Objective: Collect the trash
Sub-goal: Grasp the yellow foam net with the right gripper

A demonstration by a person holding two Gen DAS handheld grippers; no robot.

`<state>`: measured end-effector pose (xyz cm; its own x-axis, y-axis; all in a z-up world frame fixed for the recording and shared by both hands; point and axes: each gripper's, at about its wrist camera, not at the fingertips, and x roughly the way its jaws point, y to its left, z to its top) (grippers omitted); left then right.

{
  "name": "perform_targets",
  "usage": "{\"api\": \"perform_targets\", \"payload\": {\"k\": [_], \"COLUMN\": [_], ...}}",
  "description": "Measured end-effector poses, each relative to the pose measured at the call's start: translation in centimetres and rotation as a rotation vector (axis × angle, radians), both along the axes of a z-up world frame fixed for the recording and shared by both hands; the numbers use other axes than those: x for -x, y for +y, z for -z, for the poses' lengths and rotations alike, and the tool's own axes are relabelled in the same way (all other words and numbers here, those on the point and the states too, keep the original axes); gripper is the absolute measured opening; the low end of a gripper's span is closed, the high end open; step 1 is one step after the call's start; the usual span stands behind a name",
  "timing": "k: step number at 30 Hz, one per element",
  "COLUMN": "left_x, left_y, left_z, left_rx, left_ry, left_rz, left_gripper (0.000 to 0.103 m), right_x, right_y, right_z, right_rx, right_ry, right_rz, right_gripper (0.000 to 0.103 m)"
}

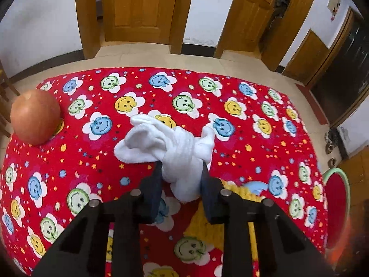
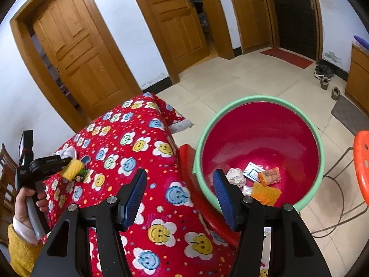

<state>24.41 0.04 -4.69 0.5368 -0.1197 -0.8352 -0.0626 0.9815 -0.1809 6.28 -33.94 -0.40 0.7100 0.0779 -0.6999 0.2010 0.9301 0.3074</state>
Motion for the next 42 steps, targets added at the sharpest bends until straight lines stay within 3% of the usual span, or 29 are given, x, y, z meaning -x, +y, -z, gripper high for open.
{"api": "perform_targets", "payload": {"k": [8, 14, 31, 42], "left_x": [2.6, 5.6, 8.6, 8.9], "left_y": [1.6, 3.6, 6.1, 6.6], "left_z": [-2.8, -4.1, -1.7, -0.7], "left_rx": [0.033, -0.006, -0.029, -0.033], "left_ry": [-0.052, -0.089, -0.126, -0.122], "left_rz": [0.0, -0.036, -0.09, -0.1], "left_gripper": [0.029, 0.029, 0.029, 0.029], "right_x": [-0.2, -1.0, -7.0, -10.9], "right_y": [1.7, 4.7, 14.7, 18.8], "right_z": [-0.6, -1.1, 0.5, 3.1], "right_rx": [-0.003, -0.009, -0.036, -0.061], "right_ry": [-0.011, -0.022, 0.029, 0.095], "right_rz": [-0.037, -0.1, -0.285, -0.328], "right_gripper": [0.061, 0.061, 0.061, 0.06]}}
